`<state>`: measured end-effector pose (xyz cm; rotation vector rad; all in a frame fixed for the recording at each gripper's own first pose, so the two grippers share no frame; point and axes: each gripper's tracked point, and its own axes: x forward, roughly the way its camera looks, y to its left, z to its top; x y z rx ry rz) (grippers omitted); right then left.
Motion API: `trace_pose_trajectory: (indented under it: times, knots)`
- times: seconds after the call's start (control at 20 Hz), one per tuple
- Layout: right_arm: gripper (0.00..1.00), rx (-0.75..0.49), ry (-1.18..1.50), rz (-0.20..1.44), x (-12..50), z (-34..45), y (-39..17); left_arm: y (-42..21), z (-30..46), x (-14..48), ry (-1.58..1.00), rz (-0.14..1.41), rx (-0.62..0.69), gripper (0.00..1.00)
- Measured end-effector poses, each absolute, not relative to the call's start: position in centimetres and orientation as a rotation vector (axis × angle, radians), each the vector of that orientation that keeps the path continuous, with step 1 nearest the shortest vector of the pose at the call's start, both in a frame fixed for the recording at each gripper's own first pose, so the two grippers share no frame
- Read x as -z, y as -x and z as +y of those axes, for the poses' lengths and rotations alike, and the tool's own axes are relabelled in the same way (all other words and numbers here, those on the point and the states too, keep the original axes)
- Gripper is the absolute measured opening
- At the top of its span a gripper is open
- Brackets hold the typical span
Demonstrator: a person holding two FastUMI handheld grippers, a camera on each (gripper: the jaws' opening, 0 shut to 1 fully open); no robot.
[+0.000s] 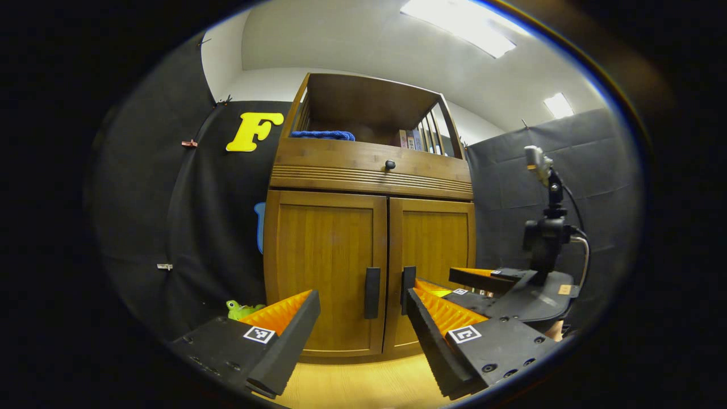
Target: Open the right door of the double-door shoe cabinet with the right hand, and open the left door with the left hand.
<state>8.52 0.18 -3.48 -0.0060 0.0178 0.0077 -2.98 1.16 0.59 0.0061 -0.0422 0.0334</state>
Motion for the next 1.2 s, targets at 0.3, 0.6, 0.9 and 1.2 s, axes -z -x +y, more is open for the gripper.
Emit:
trace_pose_trajectory:
  times: [0.3,0.6,0.9,1.2]
  knots:
    - [0.86,0.043,0.01,0.036,6.0,-0.7,-12.6,2.2,2.2,0.1,-0.016,-0.032,-0.033,0.92]
    - [0.75,0.11,0.012,0.042,7.7,-2.8,-16.3,1.8,2.7,0.5,-0.014,-0.022,-0.041,0.95]
    - [0.77,0.142,-0.02,0.069,9.4,-4.3,-19.6,2.0,3.4,0.0,-0.02,-0.037,-0.058,0.95]
    - [0.44,0.15,-0.029,0.075,10.2,-4.0,-21.0,2.0,4.0,0.3,-0.001,-0.023,-0.058,0.95]
